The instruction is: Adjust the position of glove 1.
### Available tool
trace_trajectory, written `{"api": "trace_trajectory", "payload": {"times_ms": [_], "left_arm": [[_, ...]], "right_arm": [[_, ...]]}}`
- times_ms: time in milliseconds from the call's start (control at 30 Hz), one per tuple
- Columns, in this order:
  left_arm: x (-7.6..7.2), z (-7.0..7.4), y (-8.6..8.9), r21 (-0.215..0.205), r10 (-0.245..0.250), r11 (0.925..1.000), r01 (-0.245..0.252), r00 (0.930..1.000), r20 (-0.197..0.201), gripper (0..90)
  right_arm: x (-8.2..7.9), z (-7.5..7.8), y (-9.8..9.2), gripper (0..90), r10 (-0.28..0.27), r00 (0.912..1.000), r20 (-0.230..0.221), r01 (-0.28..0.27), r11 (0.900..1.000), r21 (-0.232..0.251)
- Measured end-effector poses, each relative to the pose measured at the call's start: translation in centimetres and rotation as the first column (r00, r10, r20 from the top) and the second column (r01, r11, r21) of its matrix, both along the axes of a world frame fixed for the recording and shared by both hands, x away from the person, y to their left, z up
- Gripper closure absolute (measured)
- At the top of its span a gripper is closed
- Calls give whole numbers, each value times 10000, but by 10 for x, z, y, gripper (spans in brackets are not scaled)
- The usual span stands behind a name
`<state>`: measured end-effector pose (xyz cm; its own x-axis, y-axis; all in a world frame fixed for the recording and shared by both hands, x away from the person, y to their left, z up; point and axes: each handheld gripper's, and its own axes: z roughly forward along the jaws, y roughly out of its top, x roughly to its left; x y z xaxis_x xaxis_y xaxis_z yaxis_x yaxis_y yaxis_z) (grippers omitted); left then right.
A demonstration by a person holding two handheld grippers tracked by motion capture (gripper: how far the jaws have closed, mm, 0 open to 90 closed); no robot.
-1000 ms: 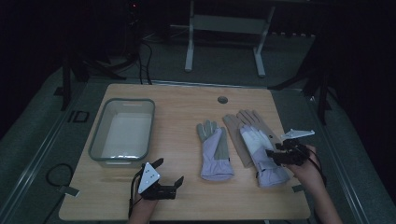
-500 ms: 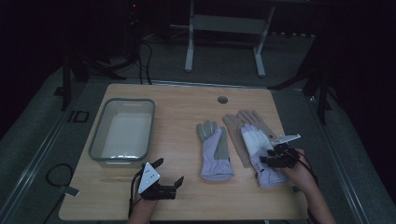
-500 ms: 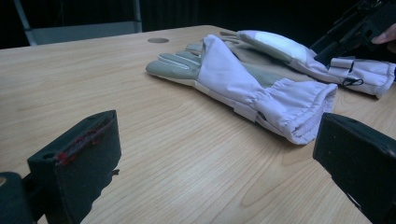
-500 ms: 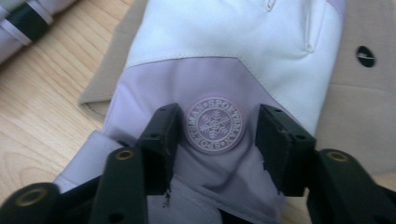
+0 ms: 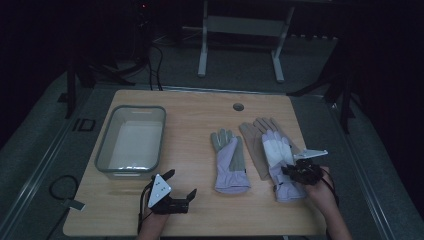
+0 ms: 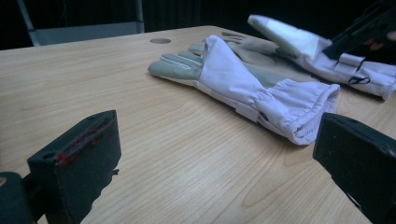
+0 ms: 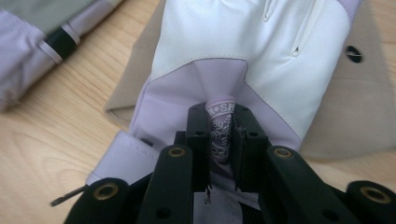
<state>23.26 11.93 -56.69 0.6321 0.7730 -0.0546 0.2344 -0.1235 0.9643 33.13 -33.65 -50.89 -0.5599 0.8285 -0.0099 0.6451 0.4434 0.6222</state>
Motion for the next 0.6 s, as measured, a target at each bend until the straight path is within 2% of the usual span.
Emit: {"api": "trace_trajectory", "payload": {"times_ms": [100, 167, 200, 300, 333, 367, 467, 533, 567, 600], "left_arm": [[0, 0, 0, -19, 6, 10000, -6, 10000, -7, 12], [0, 0, 0, -13, 9, 10000, -9, 10000, 2, 12], [0, 0, 0, -13, 9, 10000, -9, 10000, 2, 11], [0, 0, 0, -1, 6, 10000, -6, 10000, -5, 12], [0, 0, 0, -7, 5, 10000, -5, 10000, -2, 12], [0, 0, 0, -32, 11, 10000, -11, 10000, -6, 12], [0, 0, 0, -69, 19, 10000, -20, 10000, -34, 12], [0, 0, 0, -72, 21, 10000, -21, 10000, -30, 12], [0, 0, 0, -36, 11, 10000, -11, 10000, -17, 12], [0, 0, 0, 4, 4, 10000, -4, 10000, -11, 11]], "right_arm": [[-5, 10, -1, 794, -189, 9997, 138, 188, 9998, 102], [-17, 38, -3, 794, -599, 9970, 499, 569, 9966, 604], [-17, 38, -3, 794, -599, 9970, 499, 569, 9966, 604], [-24, 59, 2, 795, -887, 9926, 835, 810, 9924, 923], [-28, 71, 10, 795, -835, 9905, 1092, 746, 9937, 834], [-29, 76, 15, 796, -831, 9898, 1157, 741, 9940, 801], [-31, 86, 24, 796, -780, 9878, 1345, 689, 9951, 712], [-31, 97, 37, 796, -805, 9853, 1508, 676, 9938, 887], [-31, 97, 37, 796, -805, 9853, 1508, 676, 9938, 887], [-29, 102, 49, 795, -744, 9843, 1604, 590, 9934, 987]]}}
